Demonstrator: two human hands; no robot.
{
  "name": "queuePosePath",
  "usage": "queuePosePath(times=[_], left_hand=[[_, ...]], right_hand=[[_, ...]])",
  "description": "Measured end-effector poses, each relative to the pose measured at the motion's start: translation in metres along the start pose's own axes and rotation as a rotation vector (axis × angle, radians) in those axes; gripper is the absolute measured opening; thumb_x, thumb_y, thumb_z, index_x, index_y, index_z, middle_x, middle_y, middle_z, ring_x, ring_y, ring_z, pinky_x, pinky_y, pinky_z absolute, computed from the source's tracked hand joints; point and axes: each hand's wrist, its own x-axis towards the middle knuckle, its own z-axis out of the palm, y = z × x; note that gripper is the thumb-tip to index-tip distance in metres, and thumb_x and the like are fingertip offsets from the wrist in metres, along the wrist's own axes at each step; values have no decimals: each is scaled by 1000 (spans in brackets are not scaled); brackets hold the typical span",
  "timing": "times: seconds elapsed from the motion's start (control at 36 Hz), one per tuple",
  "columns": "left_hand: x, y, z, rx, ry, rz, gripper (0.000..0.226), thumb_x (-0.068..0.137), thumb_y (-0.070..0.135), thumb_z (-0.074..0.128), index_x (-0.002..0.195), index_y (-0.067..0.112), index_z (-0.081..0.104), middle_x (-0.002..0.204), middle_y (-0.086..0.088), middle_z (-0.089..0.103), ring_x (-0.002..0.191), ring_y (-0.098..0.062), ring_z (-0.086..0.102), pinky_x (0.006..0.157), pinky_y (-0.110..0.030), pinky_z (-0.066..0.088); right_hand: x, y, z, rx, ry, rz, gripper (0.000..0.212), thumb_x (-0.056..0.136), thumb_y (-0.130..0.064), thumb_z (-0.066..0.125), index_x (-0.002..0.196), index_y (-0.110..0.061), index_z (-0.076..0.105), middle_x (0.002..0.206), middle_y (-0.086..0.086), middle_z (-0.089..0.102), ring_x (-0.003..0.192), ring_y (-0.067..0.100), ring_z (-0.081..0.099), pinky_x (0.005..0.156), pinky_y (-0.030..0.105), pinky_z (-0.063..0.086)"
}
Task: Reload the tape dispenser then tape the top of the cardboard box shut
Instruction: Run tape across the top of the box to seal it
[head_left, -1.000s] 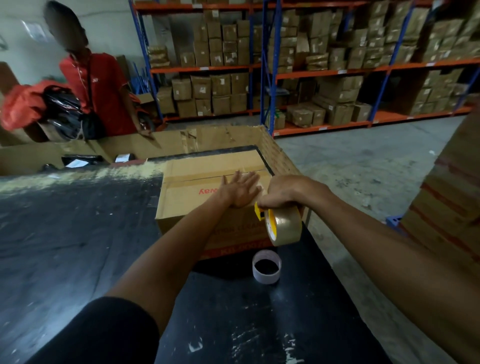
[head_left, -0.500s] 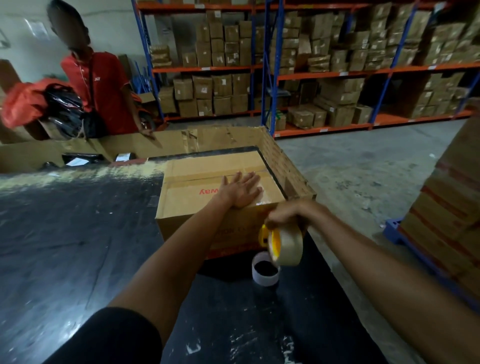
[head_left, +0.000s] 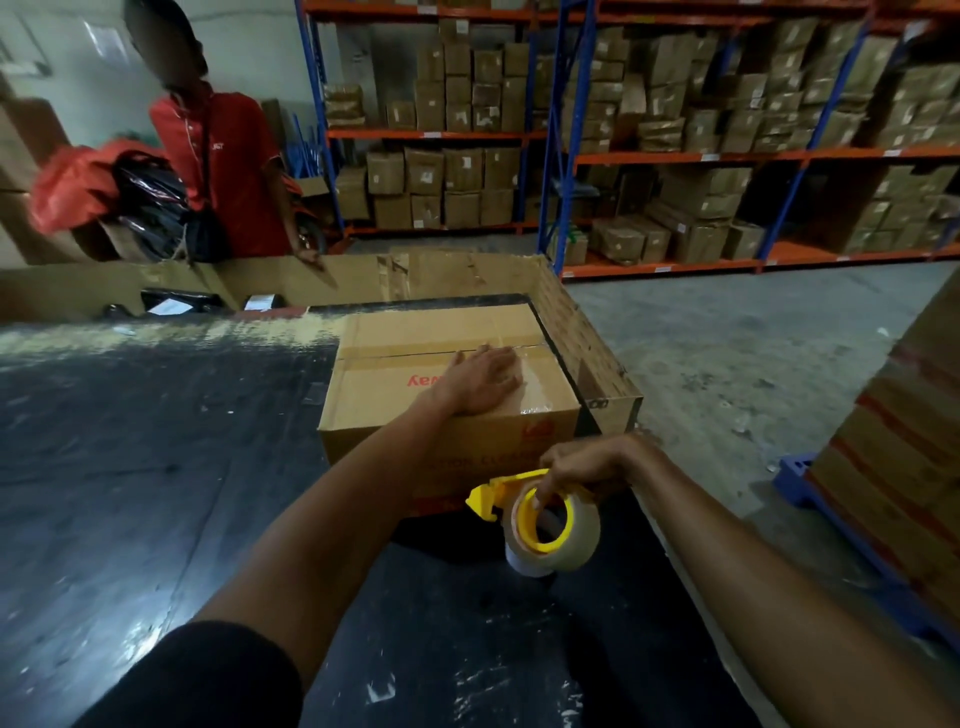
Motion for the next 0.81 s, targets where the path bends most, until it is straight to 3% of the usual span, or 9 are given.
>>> queuePosePath(times=[0.08,0.17,0.19,0.28,0.39,0.47,0.56,0.69,0.81], left_hand=[[-20,-15,-8,26,33,-27,57,110,47,36,162,24,32,173,1,27,163,-26,13,131,-54,7],[-48,-39,-16,52,76,-107,54,111,46,34,161,26,34,172,1,29,163,-27,14,129,-59,7],[-57,-49,-20,64,82,-139,53,111,45,33,161,27,34,173,2,28,163,-27,13,129,-62,5],[-77,-78,-27,92,97,-228,54,111,47,31,162,28,33,174,2,25,164,-30,9,127,-68,1],[-100,-107,-30,92,91,-288,57,111,50,29,164,30,26,176,2,17,164,-30,4,126,-70,0],[-109,-112,-28,42,63,-290,59,111,50,28,166,30,20,177,2,8,164,-28,-2,125,-69,5],[-107,-117,-26,9,45,-267,60,111,49,27,167,27,18,177,3,5,164,-29,-5,128,-64,7],[-98,-133,-15,26,39,-247,64,110,53,21,167,24,15,177,-3,5,164,-28,-7,133,-53,2],[-100,-126,-17,37,50,-238,62,112,48,21,167,21,13,177,-4,4,164,-28,-8,133,-46,-5]], right_hand=[[11,-7,9,-30,4,-39,40,79,-39,78,108,-15,66,106,13,67,83,20,64,68,34,50],[24,-20,23,-65,31,-79,57,72,-44,82,120,-19,65,127,14,68,112,36,69,89,57,57],[31,-23,28,-64,29,-96,58,72,-44,83,122,-20,64,129,13,67,117,37,67,96,59,55],[44,-37,44,-60,20,-149,47,82,-38,80,124,-24,64,128,5,64,117,28,66,101,53,56],[58,-58,66,-14,-6,-238,48,95,-25,74,140,-18,60,120,-5,63,104,10,65,82,28,56],[70,-76,81,-51,-24,-267,57,95,-31,75,147,-23,56,122,-5,62,111,16,63,87,33,58],[82,-90,94,-94,-30,-238,57,92,-35,77,146,-33,58,122,0,67,107,19,65,78,34,60],[120,-84,114,-75,30,-203,65,73,-53,87,134,-41,68,138,-2,67,129,25,60,109,45,50],[122,-87,124,-84,79,-212,53,92,-35,77,143,-28,63,145,1,62,134,25,56,114,42,43]])
